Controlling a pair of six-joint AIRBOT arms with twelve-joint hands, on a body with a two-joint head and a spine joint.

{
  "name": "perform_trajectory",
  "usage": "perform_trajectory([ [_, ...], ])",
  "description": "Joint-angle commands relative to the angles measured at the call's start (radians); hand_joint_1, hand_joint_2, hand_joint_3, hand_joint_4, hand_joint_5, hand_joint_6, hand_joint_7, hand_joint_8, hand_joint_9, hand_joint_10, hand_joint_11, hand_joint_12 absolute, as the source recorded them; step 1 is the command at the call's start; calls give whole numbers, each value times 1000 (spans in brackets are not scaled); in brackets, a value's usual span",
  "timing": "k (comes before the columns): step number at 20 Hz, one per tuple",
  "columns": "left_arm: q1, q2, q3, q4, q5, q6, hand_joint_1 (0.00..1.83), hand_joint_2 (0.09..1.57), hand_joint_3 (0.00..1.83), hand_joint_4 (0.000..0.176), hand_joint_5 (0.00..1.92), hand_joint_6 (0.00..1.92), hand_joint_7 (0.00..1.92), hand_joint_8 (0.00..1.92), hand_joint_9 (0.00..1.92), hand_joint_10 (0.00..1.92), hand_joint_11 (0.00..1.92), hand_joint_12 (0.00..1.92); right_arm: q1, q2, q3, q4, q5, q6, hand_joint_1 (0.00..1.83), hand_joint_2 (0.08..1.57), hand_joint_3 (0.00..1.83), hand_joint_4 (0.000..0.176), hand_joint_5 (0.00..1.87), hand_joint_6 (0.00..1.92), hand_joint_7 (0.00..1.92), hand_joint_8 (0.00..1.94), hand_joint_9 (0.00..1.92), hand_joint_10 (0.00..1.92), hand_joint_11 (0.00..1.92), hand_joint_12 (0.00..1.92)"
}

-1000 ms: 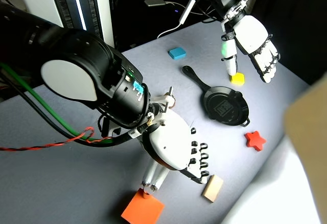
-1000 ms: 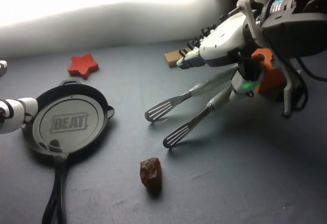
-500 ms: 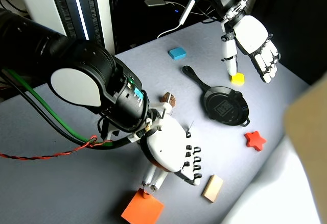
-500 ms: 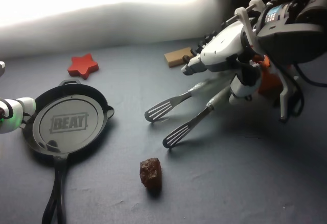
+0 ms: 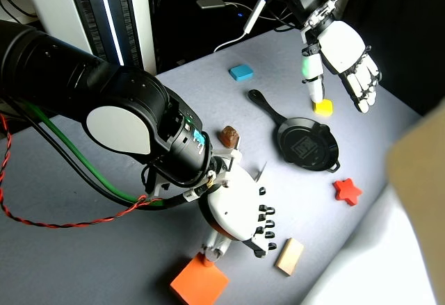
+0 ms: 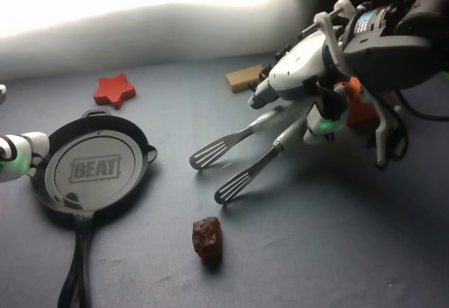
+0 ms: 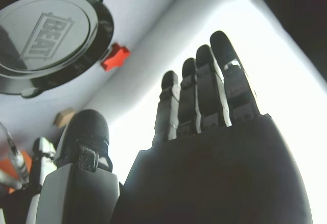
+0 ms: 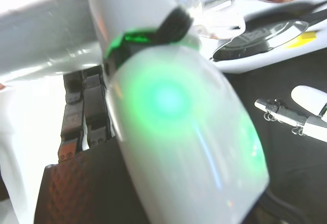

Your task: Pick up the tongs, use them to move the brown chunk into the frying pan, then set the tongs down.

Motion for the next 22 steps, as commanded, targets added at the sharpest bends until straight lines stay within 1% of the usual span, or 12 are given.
perform_trajectory([
  [1, -4, 6, 0, 59, -84, 5, 63, 1351, 1, 49, 113, 7, 118, 2, 165, 2, 0, 799, 6, 10, -6, -10, 76, 4, 1102, 1162, 57, 0, 209, 19, 264, 14, 256, 32, 0, 714],
  [2, -4, 6, 0, 58, -85, 5, 63, 1351, 1, 49, 113, 7, 118, 2, 165, 2, 0, 799, 10, 19, -15, -10, 75, 11, 1102, 1162, 57, 0, 209, 19, 264, 14, 256, 32, 0, 714],
  [3, -4, 6, 0, 58, -86, 5, 62, 1348, 0, 51, 104, 3, 117, 1, 168, 3, 0, 804, 13, 24, -20, -10, 76, 12, 1116, 1158, 51, 0, 257, 31, 319, 22, 302, 41, 0, 808],
  [5, -5, 6, -1, 58, -98, 3, 69, 1349, 0, 39, 120, 8, 131, 4, 176, 6, 0, 823, 19, 44, -46, -10, 76, 13, 1137, 1140, 37, 0, 341, 52, 402, 27, 361, 51, 0, 993],
  [8, -5, 6, -5, 58, -113, 2, 63, 1350, 1, 42, 100, 1, 123, 0, 173, 2, 0, 807, 14, 61, -75, -10, 78, 13, 1140, 1129, 25, 0, 410, 64, 469, 27, 421, 61, 0, 1032],
  [11, -2, 6, -8, 58, -113, 2, 78, 1347, 0, 43, 114, 4, 133, 1, 183, 4, 0, 867, 2, 57, -74, -24, 89, 13, 1141, 1132, 22, 0, 417, 59, 494, 26, 443, 65, 0, 1037],
  [16, -1, 6, -8, 58, -119, 2, 80, 1348, 0, 44, 112, 5, 114, 0, 176, 1, 0, 826, -8, 51, -72, -47, 107, 13, 1135, 1114, 7, 0, 463, 59, 553, 21, 489, 68, 0, 1106],
  [17, 0, 6, -8, 58, -120, 2, 77, 1350, 1, 36, 127, 11, 125, 5, 181, 3, 0, 826, -9, 51, -71, -47, 107, 13, 1119, 1114, 6, 0, 471, 58, 560, 19, 496, 69, 0, 1134],
  [19, 0, 6, -9, 58, -120, 2, 87, 1349, 0, 41, 116, 5, 122, 2, 176, 1, 0, 793, -12, 51, -71, -47, 108, 13, 1116, 1115, 6, 0, 473, 56, 559, 15, 499, 69, 0, 1143],
  [20, 1, 6, -9, 58, -120, 2, 104, 1341, 0, 41, 139, 10, 144, 6, 198, 8, 0, 843, -15, 51, -71, -47, 108, 13, 1113, 1111, 4, 0, 482, 57, 572, 17, 512, 73, 0, 1171],
  [21, 1, 6, -10, 58, -120, 2, 50, 1354, 4, 46, 104, 3, 138, 1, 189, 3, 0, 833, -18, 51, -72, -47, 108, 13, 1089, 1129, 10, 0, 482, 54, 584, 18, 535, 81, 0, 1194],
  [22, 1, 6, -9, 58, -120, 2, 96, 1347, 0, 42, 121, 10, 151, 5, 201, 7, 0, 845, -22, 52, -72, -47, 109, 13, 1109, 1119, 5, 0, 497, 59, 603, 22, 553, 90, 0, 1224],
])
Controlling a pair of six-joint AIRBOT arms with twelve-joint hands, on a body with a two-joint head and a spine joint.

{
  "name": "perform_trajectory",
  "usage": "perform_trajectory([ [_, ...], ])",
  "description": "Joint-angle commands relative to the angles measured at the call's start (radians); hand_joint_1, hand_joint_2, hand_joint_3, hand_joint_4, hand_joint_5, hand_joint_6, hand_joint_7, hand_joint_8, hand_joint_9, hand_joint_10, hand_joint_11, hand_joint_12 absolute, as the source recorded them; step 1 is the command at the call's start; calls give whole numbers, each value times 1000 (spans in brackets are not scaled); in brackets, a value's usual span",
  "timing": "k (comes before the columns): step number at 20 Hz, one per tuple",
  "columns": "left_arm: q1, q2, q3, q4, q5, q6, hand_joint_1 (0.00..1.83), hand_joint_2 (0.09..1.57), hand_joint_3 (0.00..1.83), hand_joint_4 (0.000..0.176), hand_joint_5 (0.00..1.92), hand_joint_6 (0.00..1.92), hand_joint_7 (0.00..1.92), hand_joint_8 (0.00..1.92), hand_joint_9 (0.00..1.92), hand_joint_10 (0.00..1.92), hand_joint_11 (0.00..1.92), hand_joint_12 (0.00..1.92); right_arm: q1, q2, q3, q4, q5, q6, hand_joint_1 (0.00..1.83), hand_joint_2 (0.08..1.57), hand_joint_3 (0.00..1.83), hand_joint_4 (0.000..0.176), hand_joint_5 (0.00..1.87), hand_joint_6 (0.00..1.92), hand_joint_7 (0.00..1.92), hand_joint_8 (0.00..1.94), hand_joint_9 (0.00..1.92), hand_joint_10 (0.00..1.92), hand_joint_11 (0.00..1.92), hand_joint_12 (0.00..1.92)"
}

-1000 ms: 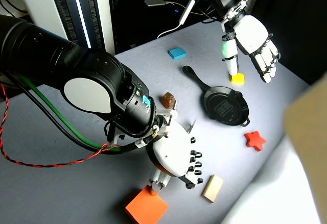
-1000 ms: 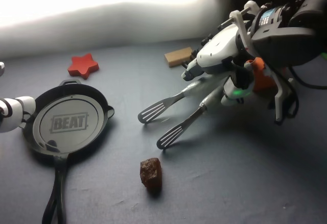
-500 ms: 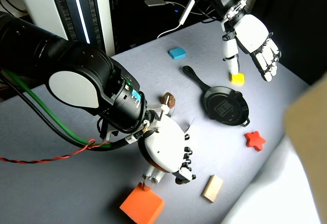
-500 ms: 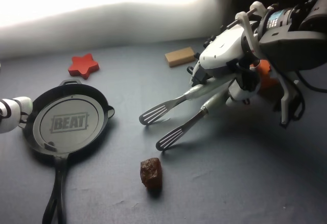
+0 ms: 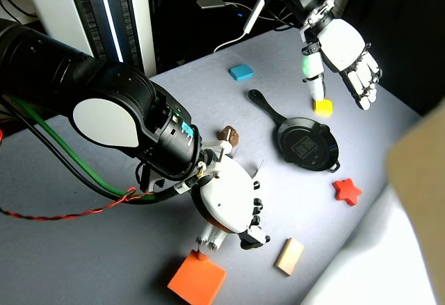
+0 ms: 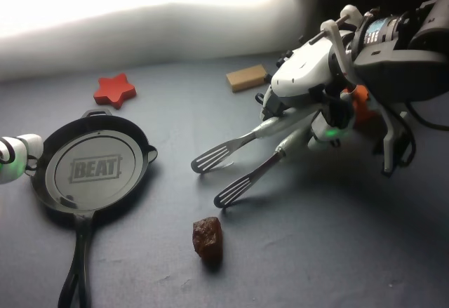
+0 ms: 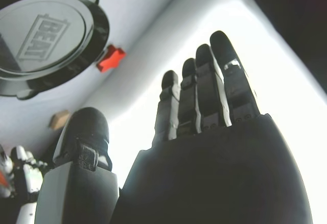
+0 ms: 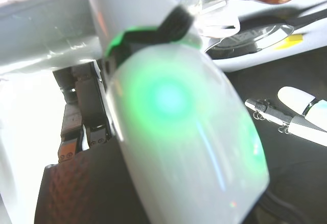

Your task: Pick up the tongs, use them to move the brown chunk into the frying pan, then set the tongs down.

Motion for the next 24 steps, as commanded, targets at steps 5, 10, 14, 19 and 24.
perform_trajectory([
  [5, -1, 7, 3, 69, -82, 2, 99, 1347, 1, 39, 120, 3, 154, 1, 210, 5, 0, 876, -9, 4, 1, -9, 62, 3, 1079, 1129, 6, 0, 550, 74, 665, 34, 596, 115, 0, 1277],
  [10, -1, 7, 3, 69, -82, 2, 130, 1343, 0, 39, 139, 3, 145, 1, 196, 2, 0, 848, -5, 5, 1, -9, 64, 3, 1046, 1156, 12, 0, 587, 85, 706, 37, 611, 143, 0, 1307],
  [14, -2, 6, 2, 69, -83, 1, 79, 1353, 3, 43, 123, 1, 138, 1, 189, 2, 0, 840, -1, 6, 1, -9, 67, 1, 1074, 1161, 5, 0, 599, 89, 731, 23, 596, 224, 0, 1316],
  [19, -2, 6, 2, 69, -84, 1, 75, 1357, 3, 38, 114, 1, 126, 5, 177, 6, 0, 791, 3, 6, 1, -9, 69, -2, 1083, 1143, 0, 0, 615, 120, 767, 11, 523, 455, 0, 1348],
  [24, -1, 6, 2, 69, -84, 2, 96, 1341, 0, 46, 133, 6, 158, 9, 202, 11, 0, 865, 9, 7, 1, -9, 69, -2, 1075, 1152, 1, 0, 610, 166, 775, 8, 470, 567, 0, 1355],
])
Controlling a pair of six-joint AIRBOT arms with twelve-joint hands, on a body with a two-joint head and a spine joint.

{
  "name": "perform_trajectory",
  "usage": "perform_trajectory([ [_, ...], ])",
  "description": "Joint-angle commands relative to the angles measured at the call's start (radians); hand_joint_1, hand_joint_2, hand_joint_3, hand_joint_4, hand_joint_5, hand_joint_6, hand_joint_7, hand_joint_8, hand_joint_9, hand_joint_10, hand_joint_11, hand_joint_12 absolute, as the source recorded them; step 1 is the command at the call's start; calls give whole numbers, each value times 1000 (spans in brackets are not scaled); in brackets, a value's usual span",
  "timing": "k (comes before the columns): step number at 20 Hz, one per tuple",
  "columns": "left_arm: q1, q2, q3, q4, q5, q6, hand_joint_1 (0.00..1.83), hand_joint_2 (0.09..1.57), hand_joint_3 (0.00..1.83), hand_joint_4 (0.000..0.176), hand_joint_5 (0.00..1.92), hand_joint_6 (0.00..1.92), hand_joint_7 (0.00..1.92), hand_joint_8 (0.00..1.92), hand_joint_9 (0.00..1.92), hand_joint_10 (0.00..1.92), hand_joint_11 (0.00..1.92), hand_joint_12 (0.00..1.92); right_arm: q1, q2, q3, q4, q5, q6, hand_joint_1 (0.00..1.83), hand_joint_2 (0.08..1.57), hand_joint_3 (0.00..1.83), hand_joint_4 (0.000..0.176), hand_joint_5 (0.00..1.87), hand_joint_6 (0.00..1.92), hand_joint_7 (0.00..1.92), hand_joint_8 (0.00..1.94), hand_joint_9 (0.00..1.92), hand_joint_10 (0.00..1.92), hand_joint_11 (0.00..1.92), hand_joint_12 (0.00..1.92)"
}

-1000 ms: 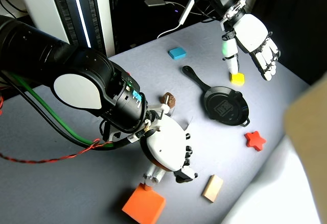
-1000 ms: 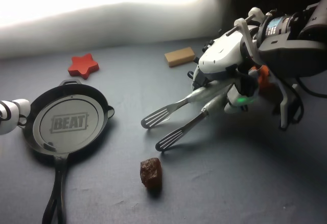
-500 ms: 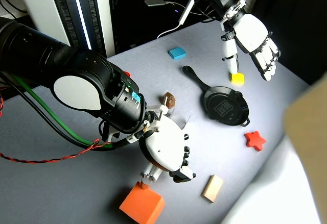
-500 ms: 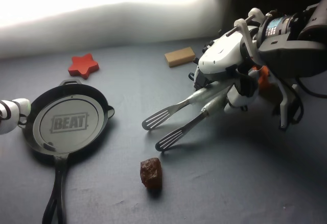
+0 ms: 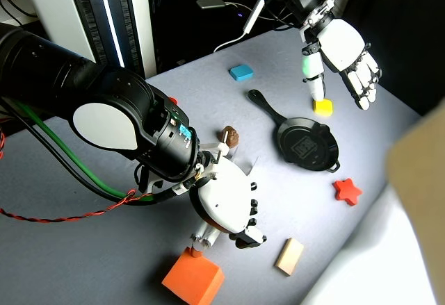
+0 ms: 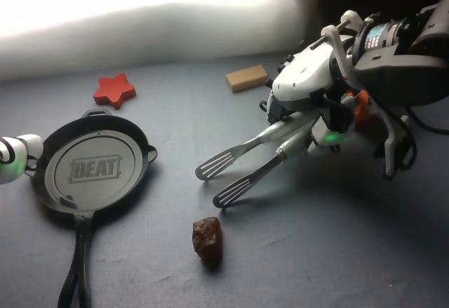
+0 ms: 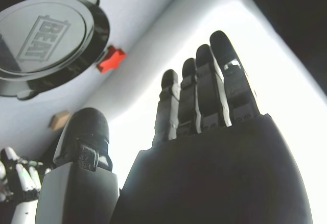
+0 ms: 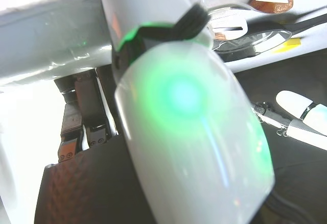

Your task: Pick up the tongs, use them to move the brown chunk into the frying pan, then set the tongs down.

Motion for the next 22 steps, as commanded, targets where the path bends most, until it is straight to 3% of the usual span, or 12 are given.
perform_trajectory([
  [1, -1, 6, 2, 69, -84, 2, 97, 1340, 0, 47, 127, 3, 150, 4, 196, 7, 0, 839, 16, 7, 1, -10, 67, -2, 1079, 1154, 2, 0, 606, 172, 772, 7, 464, 571, 0, 1345],
  [6, 0, 7, 1, 69, -84, 3, 53, 1351, 2, 36, 108, 0, 125, 1, 179, 2, 0, 797, 25, 9, 1, -10, 63, -6, 1074, 1161, 4, 0, 604, 191, 773, 6, 469, 578, 0, 1363],
  [8, 0, 7, 0, 69, -84, 3, 85, 1350, 0, 46, 98, 1, 120, 1, 180, 3, 0, 796, 25, 11, 0, -10, 61, -5, 1080, 1160, 4, 0, 598, 200, 772, 5, 469, 582, 0, 1364],
  [13, -1, 7, 0, 69, -84, 3, 108, 1347, 0, 41, 116, 5, 131, 3, 176, 5, 0, 798, 17, 12, -3, -10, 62, -4, 1074, 1150, 0, 0, 590, 213, 770, 4, 455, 582, 0, 1356],
  [14, -1, 7, 0, 69, -84, 3, 107, 1347, 0, 47, 116, 4, 133, 3, 180, 6, 0, 796, 16, 11, -3, -10, 63, -4, 1071, 1148, 0, 0, 592, 216, 774, 6, 459, 585, 0, 1357],
  [18, -1, 7, 0, 69, -84, 3, 129, 1345, 0, 40, 121, 2, 142, 2, 190, 6, 0, 797, 17, 13, -5, -10, 63, -2, 1084, 1149, 1, 0, 520, 386, 771, 1, 445, 620, 0, 1364],
  [20, -2, 7, 0, 69, -84, 3, 60, 1354, 3, 45, 92, 1, 125, 0, 180, 1, 0, 751, 18, 15, -5, -10, 63, -2, 1072, 1159, 3, 0, 486, 476, 770, 1, 431, 648, 0, 1366],
  [22, -4, 7, -1, 67, -84, 3, 97, 1351, 1, 34, 114, 5, 124, 3, 168, 5, 0, 751, 17, 15, -6, -10, 63, -2, 1089, 1147, 0, 0, 473, 539, 778, 4, 435, 668, 0, 1392],
])
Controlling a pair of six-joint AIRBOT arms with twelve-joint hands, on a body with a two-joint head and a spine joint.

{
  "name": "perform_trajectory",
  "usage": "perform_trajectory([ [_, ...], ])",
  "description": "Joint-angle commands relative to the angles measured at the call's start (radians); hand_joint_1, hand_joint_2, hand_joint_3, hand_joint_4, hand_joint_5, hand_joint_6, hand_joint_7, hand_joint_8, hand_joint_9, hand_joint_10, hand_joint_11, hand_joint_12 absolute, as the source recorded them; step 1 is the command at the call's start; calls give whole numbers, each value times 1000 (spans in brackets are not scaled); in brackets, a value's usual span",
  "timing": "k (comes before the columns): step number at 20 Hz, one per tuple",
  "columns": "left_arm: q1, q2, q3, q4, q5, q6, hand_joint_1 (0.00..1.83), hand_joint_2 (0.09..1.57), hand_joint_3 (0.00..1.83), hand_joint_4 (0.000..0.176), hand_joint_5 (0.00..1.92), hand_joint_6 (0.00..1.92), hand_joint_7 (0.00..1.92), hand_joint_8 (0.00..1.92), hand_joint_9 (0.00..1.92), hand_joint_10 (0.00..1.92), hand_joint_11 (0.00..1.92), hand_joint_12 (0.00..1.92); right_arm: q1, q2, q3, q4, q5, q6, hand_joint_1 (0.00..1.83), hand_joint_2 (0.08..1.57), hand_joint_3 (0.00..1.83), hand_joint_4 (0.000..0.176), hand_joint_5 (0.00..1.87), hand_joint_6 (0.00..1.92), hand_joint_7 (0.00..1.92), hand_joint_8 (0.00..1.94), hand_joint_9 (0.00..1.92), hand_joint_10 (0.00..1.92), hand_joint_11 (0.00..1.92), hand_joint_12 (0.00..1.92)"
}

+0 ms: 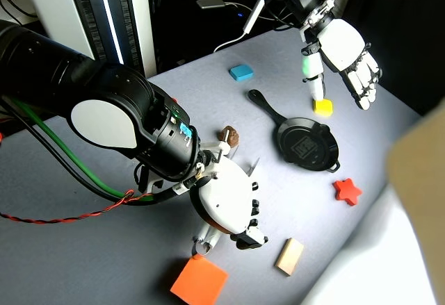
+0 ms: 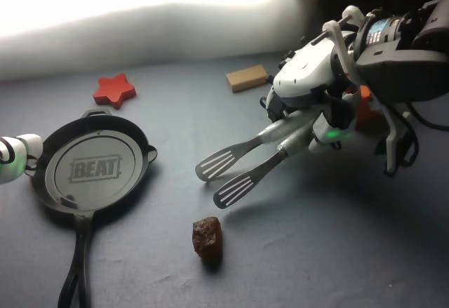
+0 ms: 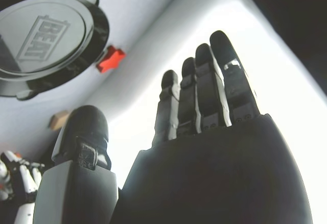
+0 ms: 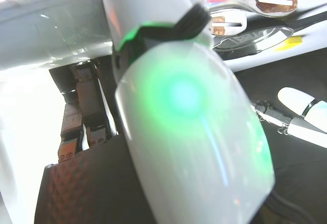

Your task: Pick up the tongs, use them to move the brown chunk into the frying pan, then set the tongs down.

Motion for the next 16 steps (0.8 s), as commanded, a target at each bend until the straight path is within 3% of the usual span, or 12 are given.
perform_trajectory([
  [1, -4, 7, -1, 67, -82, 3, 89, 1348, 0, 40, 116, 4, 137, 6, 183, 11, 0, 802, 7, 10, -3, -10, 72, 1, 1092, 1143, 0, 0, 468, 542, 776, 3, 434, 669, 0, 1394],
  [3, -4, 7, -1, 66, -82, 3, 84, 1353, 1, 44, 118, 4, 127, 0, 180, 8, 0, 786, 7, 10, -6, -10, 72, 1, 1094, 1140, 0, 0, 449, 587, 777, 4, 434, 675, 0, 1388],
  [6, -4, 7, -2, 66, -82, 3, 93, 1353, 1, 36, 124, 4, 134, 3, 176, 5, 0, 773, 7, 10, -9, -10, 72, 1, 1080, 1148, 0, 0, 450, 596, 780, 5, 437, 677, 0, 1380],
  [16, -3, 7, -1, 66, -82, 4, 70, 1348, 1, 44, 124, 3, 152, 3, 207, 6, 0, 867, 11, 13, -13, -10, 72, -3, 1088, 1153, 0, 0, 424, 676, 784, 8, 428, 734, 0, 1422],
])
